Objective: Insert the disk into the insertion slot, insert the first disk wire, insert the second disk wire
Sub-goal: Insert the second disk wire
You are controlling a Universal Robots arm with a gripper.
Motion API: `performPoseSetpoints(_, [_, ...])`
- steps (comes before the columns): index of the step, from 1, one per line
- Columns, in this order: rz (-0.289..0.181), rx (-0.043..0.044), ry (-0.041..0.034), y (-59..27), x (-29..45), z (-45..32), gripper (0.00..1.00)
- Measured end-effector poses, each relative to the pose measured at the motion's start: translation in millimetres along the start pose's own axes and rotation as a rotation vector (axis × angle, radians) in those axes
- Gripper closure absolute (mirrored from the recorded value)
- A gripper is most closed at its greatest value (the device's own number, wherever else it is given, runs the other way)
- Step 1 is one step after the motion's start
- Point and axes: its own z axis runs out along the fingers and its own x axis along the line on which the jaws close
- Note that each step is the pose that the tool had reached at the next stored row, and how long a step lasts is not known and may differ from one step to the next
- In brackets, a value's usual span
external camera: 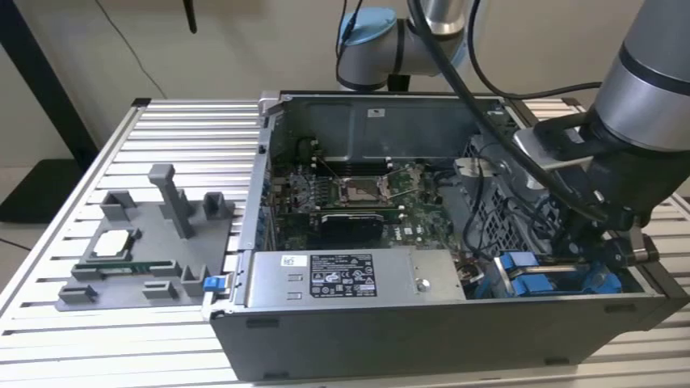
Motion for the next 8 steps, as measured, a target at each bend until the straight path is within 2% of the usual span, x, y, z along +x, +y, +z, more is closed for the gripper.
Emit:
performPoseSetpoints(5, [0.045, 0.0048, 0.0087, 0.2, -0.5, 1.0, 1.0])
performPoseSetpoints(8, [0.052, 0.0055, 0.0101, 0.2, -1.5, 1.2, 1.0])
